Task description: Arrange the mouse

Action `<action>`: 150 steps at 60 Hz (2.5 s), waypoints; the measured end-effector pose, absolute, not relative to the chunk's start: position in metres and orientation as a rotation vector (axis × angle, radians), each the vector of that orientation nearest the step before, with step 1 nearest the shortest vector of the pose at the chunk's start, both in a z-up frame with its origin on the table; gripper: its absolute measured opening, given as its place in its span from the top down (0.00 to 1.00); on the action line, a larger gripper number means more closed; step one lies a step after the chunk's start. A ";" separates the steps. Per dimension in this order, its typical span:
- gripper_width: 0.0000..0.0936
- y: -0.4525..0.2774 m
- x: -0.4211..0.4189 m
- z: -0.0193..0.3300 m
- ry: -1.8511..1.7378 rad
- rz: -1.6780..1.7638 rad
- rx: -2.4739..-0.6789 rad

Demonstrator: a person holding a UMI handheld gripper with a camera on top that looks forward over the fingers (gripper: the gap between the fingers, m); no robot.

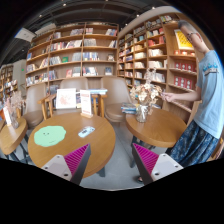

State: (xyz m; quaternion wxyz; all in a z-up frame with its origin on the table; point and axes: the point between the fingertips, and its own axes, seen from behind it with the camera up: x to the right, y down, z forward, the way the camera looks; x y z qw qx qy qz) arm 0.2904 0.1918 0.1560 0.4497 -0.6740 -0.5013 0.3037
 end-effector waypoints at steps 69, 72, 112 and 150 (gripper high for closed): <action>0.08 0.095 0.071 0.009 -1.505 0.782 -1.672; 0.09 0.098 0.063 0.007 -1.506 0.777 -1.691; 0.11 0.099 -0.053 -0.016 -1.610 0.766 -1.741; 0.57 -0.054 -0.043 0.105 -1.634 1.037 -1.566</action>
